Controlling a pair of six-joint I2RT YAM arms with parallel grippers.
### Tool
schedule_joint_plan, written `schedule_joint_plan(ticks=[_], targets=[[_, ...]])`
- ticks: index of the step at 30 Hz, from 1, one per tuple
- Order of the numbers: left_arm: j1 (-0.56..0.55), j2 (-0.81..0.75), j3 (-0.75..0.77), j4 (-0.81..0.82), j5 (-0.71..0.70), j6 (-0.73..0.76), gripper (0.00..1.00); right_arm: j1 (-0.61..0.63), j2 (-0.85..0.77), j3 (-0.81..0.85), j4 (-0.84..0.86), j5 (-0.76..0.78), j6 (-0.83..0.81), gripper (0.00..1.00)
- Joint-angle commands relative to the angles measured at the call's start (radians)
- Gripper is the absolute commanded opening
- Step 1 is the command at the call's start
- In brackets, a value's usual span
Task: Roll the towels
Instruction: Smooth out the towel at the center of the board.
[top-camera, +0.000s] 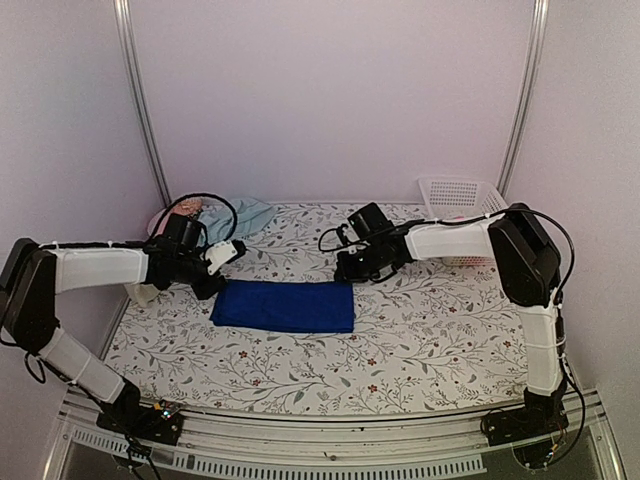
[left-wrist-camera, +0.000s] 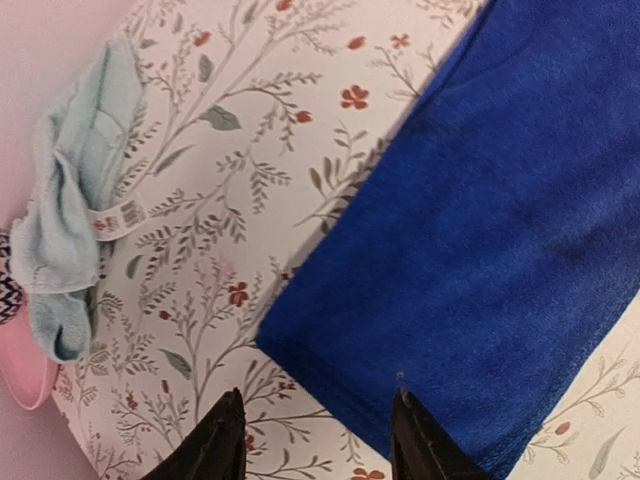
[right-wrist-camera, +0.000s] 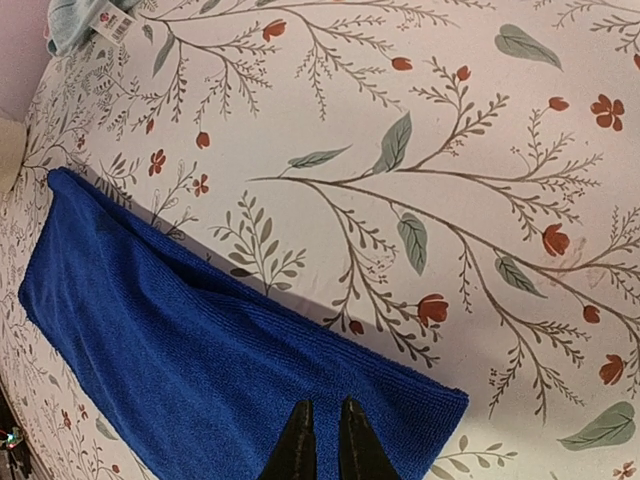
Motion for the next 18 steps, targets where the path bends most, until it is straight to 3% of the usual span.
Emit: schedule_joint_plan(ticks=[1, 10, 18], targets=[[-0.038, 0.063, -0.021, -0.040, 0.056, 0.026, 0.50, -0.010, 0.057, 0.030, -0.015, 0.016, -0.003, 0.11], [-0.052, 0.170, -0.059, -0.078, -0.056, 0.038, 0.45, -0.016, 0.090, 0.030, -0.041, 0.037, -0.013, 0.11], [-0.052, 0.121, -0.129, -0.116, -0.110, 0.077, 0.41, -0.026, 0.092, 0.011, -0.070, 0.066, -0.020, 0.11]])
